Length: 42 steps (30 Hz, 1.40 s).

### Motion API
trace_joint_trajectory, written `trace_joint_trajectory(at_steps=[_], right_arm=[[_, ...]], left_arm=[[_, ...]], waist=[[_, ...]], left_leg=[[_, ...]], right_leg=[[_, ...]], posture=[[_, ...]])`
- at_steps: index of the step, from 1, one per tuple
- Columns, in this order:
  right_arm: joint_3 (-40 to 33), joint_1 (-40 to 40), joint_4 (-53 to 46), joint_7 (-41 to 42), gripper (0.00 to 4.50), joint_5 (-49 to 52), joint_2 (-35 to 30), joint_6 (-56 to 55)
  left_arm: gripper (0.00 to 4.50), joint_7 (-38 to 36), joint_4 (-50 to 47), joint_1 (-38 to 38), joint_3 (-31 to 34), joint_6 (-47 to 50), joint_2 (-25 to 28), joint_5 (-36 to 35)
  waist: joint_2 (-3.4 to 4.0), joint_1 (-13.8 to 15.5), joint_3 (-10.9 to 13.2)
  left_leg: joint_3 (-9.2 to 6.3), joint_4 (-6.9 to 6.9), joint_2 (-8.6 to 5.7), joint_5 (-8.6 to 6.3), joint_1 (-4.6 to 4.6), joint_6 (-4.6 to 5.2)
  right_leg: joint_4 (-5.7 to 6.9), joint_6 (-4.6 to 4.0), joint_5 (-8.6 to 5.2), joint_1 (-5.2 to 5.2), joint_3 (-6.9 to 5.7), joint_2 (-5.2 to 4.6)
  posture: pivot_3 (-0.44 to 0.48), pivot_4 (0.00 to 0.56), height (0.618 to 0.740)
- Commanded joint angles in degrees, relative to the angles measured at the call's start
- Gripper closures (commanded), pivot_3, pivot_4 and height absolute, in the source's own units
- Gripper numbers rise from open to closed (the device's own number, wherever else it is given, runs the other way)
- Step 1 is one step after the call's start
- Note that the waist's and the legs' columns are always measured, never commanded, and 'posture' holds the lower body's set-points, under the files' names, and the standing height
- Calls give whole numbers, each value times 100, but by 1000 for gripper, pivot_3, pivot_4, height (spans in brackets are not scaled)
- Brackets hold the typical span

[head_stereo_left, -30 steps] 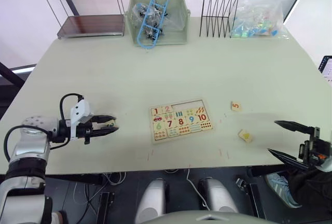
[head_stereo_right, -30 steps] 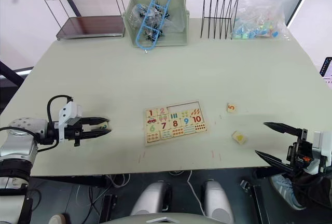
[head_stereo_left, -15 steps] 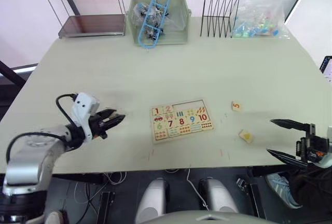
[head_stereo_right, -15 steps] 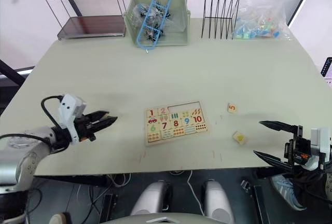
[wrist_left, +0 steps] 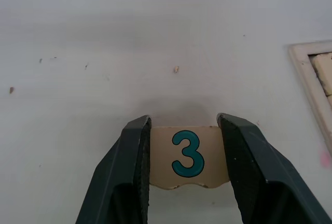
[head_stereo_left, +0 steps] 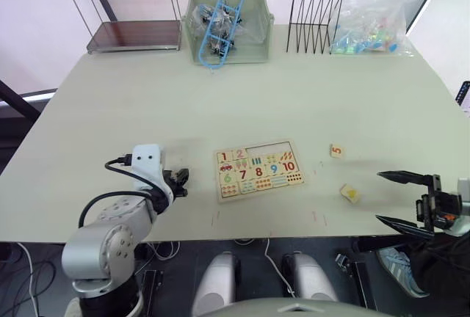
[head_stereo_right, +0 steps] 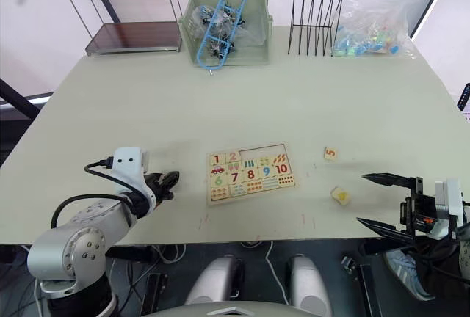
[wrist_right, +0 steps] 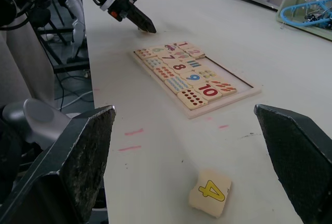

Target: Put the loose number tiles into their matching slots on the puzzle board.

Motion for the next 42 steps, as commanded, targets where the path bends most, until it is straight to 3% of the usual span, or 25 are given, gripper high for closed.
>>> trace_joint_trajectory(at_steps=[1,2,3,8,14,18,24,27,36,39,42], right_arm=[[-109,49,-126,33,0,139,-131,-5],[-117,66,-133,33,0,147,-142,-2],[-122,73,-133,33,0,152,-150,-2],[-128,90,-146,32,0,154,-148,11],[-123,115,-174,14,0,134,-103,14],[-99,137,-211,-39,0,115,-50,1],[-47,85,-221,-157,0,60,62,-54],[-56,124,-249,-168,0,64,90,-60],[-77,194,-346,-246,0,55,185,-106],[-99,237,-382,-289,0,60,210,-119],[-104,244,-396,-320,0,61,218,-130]], left_arm=[[2994,337,-399,-42,-109,361,-180,340],[2994,378,-450,-40,-98,431,-273,400],[1990,402,-487,-45,-86,471,-348,452],[22,244,-729,-195,-35,321,-499,479],[22,-142,-1171,-495,-95,519,-372,340],[22,-842,-1214,-522,174,305,165,76],[22,-2877,8,30,397,-1807,1657,-479],[22,-4386,919,425,410,-3413,2398,-618],[22,-7340,3045,805,111,-6116,3708,-752],[22,-8326,3794,579,-102,-6984,4007,-719],[22,-8783,4843,39,-488,-7802,4238,-316]], waist=[[0,-11,0],[0,-21,0],[0,-22,0],[0,-20,0],[0,-14,0],[0,-18,0],[4,-40,1],[3,-30,2],[5,-3,3],[7,5,4],[7,27,4]], left_leg=[[-1,0,-1,0,0,0],[0,-1,0,0,1,0],[0,-1,0,0,1,0],[-1,-1,0,0,1,-1],[1,0,-1,0,-1,-1],[0,0,-1,0,-1,-1],[3,-3,3,0,3,-1],[17,-3,4,0,3,-1],[46,-4,16,0,0,0],[50,-5,18,0,-1,0],[49,-4,18,0,-1,0]], right_leg=[[0,0,0,0,0,1],[0,-1,0,0,1,2],[0,-1,0,0,2,2],[0,-2,-1,0,1,5],[-1,-2,-1,0,2,4],[-1,-2,-1,0,2,4],[-2,-16,-9,-1,2,7],[-3,-27,-15,-1,2,4],[-12,-27,-16,-4,0,-4],[-12,-27,-16,-5,0,-4],[-13,-27,-16,-5,-2,-3]], posture=[[0,150,740],[0,150,740],[0,150,740],[0,150,740],[0,150,740],[0,150,740],[0,150,740],[0,150,740],[0,150,740],[0,150,740],[0,150,740]])
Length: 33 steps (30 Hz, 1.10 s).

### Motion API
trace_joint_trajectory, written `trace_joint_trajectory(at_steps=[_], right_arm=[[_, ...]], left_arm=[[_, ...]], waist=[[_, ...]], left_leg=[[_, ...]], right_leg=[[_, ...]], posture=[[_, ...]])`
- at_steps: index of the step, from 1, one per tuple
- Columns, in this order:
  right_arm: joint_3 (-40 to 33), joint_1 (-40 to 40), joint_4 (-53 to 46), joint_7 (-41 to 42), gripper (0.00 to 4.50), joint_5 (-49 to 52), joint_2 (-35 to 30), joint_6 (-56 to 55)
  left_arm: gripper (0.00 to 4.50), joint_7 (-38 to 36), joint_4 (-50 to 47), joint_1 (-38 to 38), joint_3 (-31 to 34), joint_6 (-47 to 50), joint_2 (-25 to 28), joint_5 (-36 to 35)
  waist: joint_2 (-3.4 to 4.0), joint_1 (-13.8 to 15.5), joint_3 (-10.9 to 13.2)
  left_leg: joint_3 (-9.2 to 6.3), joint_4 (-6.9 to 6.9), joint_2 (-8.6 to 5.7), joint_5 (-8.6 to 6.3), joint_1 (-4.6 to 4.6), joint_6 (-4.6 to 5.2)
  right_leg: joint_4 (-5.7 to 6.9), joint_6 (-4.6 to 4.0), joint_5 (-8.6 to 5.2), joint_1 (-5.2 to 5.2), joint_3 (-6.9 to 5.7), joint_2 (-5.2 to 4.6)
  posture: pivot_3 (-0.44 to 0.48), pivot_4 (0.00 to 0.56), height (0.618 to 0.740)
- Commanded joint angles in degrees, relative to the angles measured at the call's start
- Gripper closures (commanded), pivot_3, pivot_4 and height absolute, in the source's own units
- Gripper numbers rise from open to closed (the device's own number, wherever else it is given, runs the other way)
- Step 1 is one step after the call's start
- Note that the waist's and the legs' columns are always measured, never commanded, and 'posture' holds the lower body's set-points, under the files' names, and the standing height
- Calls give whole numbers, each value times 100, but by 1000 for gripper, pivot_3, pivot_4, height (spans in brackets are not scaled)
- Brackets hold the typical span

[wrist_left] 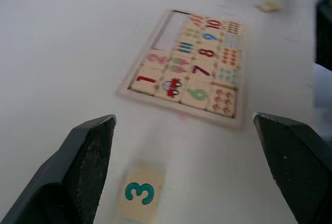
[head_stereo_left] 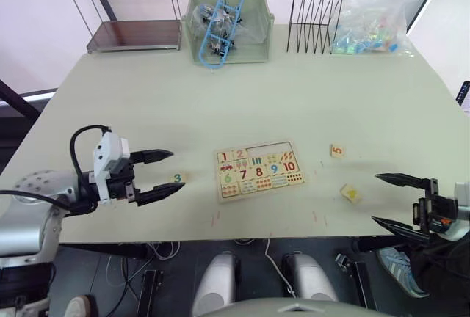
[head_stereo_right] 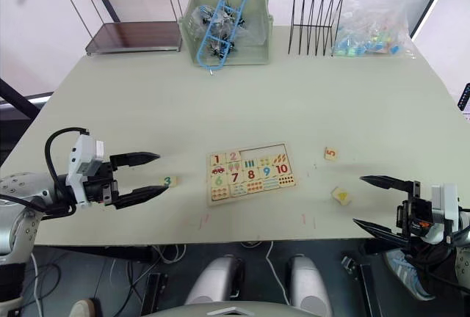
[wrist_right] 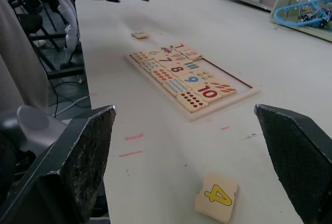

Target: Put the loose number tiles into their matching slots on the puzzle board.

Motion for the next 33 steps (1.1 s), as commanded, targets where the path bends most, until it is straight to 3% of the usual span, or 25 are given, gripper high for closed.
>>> trace_joint_trajectory(at_steps=[1,11,33], right_arm=[[-111,-3,-155,-29,0,64,-7,-86],[-34,-202,-17,12,0,9,0,-150],[-60,-276,-4,-35,0,-13,-40,-118]], left_arm=[[22,-564,1037,-565,-354,-964,275,391],[22,-939,2647,-1679,-1238,-1869,344,1011],[22,-983,3760,-1873,-1549,-2575,206,1112]], waist=[[0,6,0],[0,-38,1],[1,-50,1]], left_leg=[[1,0,0,0,0,0],[0,0,-1,0,-3,1],[-3,1,3,0,-4,1]], right_leg=[[0,0,0,0,1,0],[2,25,14,-1,0,8],[4,27,15,-2,-1,9]], posture=[[0,150,740],[0,150,740],[0,150,740]])
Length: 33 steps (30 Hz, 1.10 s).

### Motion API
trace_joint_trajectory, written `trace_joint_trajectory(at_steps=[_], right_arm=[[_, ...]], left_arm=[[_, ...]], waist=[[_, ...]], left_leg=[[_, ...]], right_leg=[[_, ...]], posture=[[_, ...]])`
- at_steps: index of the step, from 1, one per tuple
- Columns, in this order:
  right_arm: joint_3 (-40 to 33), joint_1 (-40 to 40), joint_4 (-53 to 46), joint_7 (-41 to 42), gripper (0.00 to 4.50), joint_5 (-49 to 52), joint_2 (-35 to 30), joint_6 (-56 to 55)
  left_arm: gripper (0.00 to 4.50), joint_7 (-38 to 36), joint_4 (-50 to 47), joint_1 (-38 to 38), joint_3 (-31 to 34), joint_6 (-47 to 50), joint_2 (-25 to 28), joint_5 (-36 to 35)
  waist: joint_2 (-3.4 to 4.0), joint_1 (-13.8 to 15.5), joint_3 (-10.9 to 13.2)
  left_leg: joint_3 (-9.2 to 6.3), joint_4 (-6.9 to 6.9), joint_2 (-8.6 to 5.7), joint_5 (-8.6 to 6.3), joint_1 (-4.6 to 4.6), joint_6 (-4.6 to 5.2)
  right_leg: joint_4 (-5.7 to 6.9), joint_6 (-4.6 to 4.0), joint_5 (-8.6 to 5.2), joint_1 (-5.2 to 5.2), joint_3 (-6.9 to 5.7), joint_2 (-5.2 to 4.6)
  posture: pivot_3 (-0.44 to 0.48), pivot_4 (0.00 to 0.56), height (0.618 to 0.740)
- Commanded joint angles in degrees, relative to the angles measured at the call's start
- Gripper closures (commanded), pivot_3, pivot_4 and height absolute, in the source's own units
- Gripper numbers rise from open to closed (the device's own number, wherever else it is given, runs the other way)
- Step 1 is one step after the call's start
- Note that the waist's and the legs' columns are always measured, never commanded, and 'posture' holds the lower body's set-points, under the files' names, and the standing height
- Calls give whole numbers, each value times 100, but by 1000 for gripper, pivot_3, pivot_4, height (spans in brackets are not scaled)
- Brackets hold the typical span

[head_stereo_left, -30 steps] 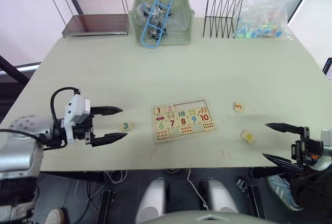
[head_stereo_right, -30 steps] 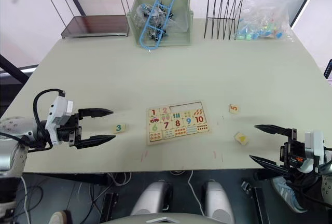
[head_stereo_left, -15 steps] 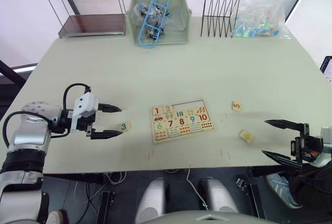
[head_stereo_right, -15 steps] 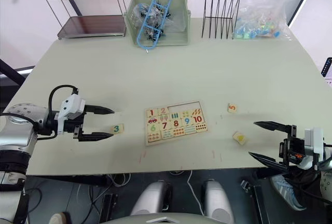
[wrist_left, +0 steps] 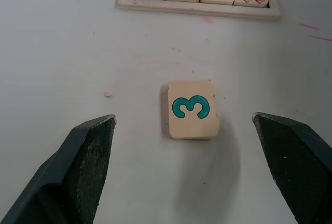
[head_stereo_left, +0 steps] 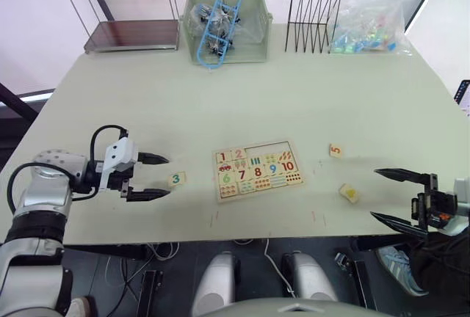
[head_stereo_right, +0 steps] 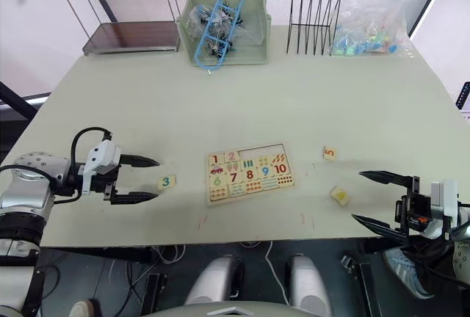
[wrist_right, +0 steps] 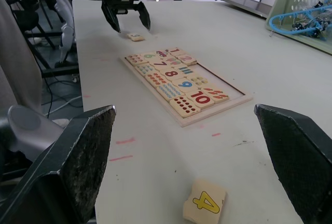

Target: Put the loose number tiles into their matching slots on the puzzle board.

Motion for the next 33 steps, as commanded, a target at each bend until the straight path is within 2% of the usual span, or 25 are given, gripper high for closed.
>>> trace_joint_trajectory(at_steps=[1,11,12,13,15,17,18,20,29,33], right_arm=[[-72,-56,-33,-37,0,19,-50,-42],[-44,-114,3,-42,0,-11,-56,-42],[-46,-115,6,-41,0,-15,-58,-42],[-49,-116,7,-41,0,-18,-57,-42],[-56,-116,14,-39,0,-24,-56,-46],[-63,-118,24,-37,0,-28,-54,-51],[-66,-119,28,-36,0,-32,-53,-55],[-67,-122,33,-38,0,-39,-47,-61],[-60,-115,21,-57,0,-45,-1,-90],[-72,-102,13,-89,0,-49,8,-101]], left_arm=[[22,-83,-18,53,31,-17,-19,-32],[22,25,50,124,-26,-92,-182,60],[524,26,77,112,-33,-97,-194,69],[764,23,97,103,-39,-104,-204,77],[1577,21,133,82,-43,-124,-217,100],[2525,22,171,58,-44,-144,-227,122],[2737,18,182,52,-44,-153,-229,129],[3479,5,205,39,-41,-172,-235,139],[3539,20,137,-115,21,-177,-126,168],[3539,-4,-465,-130,69,317,12,39]], waist=[[0,-1,0],[0,9,0],[0,12,0],[0,13,0],[0,7,0],[0,4,0],[0,2,0],[0,1,0],[0,-1,0],[0,1,0]], left_leg=[[0,0,0,0,0,0],[0,0,0,0,0,0],[0,0,0,0,0,0],[-1,0,0,0,1,0],[0,0,0,0,1,0],[0,0,-1,0,1,0],[0,0,-1,0,1,0],[-1,0,-1,0,1,0],[0,0,-1,0,1,0],[-1,1,0,0,1,0]], right_leg=[[0,0,0,0,0,0],[1,0,0,0,0,-1],[1,0,0,0,0,-1],[1,0,0,0,0,-1],[1,0,0,0,0,0],[1,0,0,0,0,0],[1,0,0,0,0,0],[2,0,0,0,0,1],[3,0,0,0,0,1],[3,0,0,0,0,1]], posture=[[0,150,740],[0,150,740],[0,150,740],[0,150,740],[0,150,740],[0,150,740],[0,150,740],[0,150,740],[0,150,740],[0,150,740]])
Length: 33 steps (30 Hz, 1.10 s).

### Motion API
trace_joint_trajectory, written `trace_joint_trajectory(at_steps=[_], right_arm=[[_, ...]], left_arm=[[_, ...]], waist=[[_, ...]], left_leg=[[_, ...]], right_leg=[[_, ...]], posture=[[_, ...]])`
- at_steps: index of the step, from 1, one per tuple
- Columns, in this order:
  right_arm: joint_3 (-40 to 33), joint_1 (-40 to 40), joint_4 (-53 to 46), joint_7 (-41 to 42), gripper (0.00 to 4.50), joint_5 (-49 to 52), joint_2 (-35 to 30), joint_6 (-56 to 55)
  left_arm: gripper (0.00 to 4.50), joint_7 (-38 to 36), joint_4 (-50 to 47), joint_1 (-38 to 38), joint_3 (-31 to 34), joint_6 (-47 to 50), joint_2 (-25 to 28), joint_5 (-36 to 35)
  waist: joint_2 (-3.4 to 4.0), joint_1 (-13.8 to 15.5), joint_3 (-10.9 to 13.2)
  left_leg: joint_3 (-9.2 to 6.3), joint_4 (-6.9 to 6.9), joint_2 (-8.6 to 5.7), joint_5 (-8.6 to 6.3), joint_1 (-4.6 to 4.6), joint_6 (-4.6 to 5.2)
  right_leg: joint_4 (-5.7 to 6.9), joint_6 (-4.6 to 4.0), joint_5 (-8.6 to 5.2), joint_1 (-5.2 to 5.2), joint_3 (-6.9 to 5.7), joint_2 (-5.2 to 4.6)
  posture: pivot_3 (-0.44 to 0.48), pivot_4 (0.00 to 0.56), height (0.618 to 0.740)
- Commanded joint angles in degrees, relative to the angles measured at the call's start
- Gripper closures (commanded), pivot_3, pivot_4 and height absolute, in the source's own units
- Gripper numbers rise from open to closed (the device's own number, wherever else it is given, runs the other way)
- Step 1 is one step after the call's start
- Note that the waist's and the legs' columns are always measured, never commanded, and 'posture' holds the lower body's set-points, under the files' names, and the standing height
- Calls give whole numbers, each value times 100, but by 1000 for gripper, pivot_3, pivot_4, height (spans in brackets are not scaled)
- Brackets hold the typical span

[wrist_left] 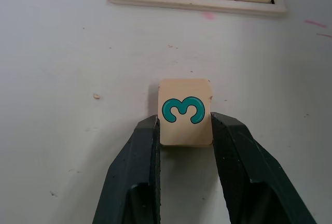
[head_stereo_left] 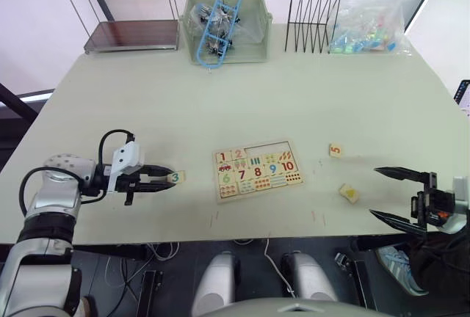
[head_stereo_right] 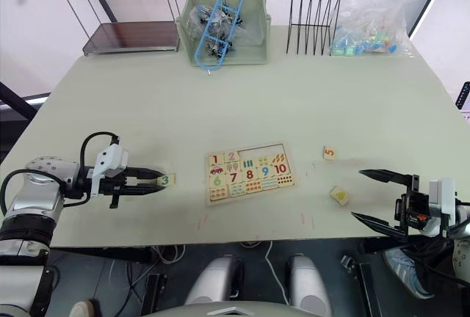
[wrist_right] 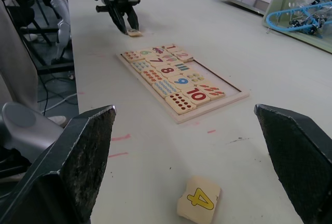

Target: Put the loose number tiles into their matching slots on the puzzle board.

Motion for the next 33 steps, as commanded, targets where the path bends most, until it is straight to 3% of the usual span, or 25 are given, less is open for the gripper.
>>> trace_joint_trajectory(at_steps=[1,9,15,19,27,33], right_arm=[[-73,-26,-40,-26,0,58,11,-100],[-56,-1,-35,-46,0,45,85,-160],[-104,-104,-40,-221,0,139,183,-109],[-110,-103,-34,-300,0,99,225,-163],[-84,-22,-122,-435,0,65,335,-243],[-55,74,-287,-577,0,42,428,-289]], left_arm=[[3539,-64,-682,-81,72,415,238,-170],[3539,239,-1833,-480,-59,1601,248,-257],[3539,596,-2041,-1134,-218,2377,49,-256],[3539,582,-1959,-1884,-618,2709,-113,-25],[3539,383,-2187,-2653,-1460,3316,-235,382],[3539,526,-2083,-3516,-1982,4013,-878,619]], waist=[[0,4,0],[0,4,0],[0,-8,0],[-4,-1,3],[-5,-18,3],[-8,47,5]], left_leg=[[-1,0,1,0,-1,0],[-2,1,0,0,-1,0],[-3,2,-13,0,-2,0],[-10,4,-13,1,-5,0],[-9,5,-15,1,-5,0],[-15,13,-18,1,-13,0]], right_leg=[[0,0,0,0,0,0],[0,0,0,0,0,1],[1,0,0,0,1,4],[2,0,0,1,-1,11],[5,0,0,0,5,14],[5,1,-1,1,0,14]], posture=[[0,150,740],[0,150,740],[0,150,740],[0,150,740],[0,150,740],[0,150,740]])
